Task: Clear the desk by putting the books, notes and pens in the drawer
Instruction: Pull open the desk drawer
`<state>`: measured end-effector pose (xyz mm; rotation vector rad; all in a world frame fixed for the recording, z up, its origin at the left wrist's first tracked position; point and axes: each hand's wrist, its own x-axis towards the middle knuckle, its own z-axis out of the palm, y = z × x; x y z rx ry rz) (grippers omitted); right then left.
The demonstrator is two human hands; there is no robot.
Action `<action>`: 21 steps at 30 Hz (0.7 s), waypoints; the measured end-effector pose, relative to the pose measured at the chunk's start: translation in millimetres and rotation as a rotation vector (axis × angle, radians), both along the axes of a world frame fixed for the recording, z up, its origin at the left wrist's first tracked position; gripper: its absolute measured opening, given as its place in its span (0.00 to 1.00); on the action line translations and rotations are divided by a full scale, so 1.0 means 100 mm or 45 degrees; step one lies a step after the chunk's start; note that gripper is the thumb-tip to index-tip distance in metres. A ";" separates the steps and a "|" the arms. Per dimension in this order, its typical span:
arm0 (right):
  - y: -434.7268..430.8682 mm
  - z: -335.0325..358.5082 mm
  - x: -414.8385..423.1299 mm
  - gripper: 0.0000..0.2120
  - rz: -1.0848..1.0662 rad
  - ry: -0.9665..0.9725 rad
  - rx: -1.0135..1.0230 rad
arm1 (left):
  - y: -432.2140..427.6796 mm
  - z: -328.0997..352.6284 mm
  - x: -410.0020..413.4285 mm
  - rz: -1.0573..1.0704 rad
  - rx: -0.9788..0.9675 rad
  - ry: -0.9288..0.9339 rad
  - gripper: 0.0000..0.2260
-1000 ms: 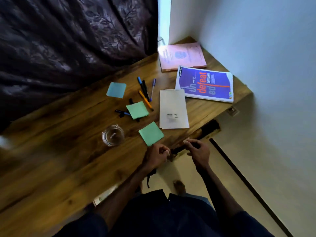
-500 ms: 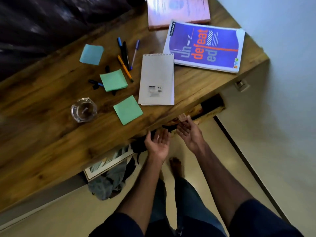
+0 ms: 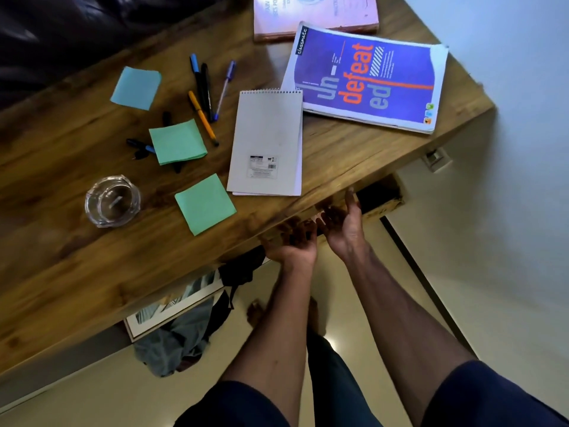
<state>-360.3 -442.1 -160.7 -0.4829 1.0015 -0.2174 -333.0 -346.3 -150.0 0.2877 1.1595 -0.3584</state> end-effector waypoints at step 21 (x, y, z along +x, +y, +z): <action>0.03 -0.23 -0.43 0.38 -0.165 -0.102 0.211 | -0.01 -0.11 -0.42 0.137 -0.017 0.127 0.32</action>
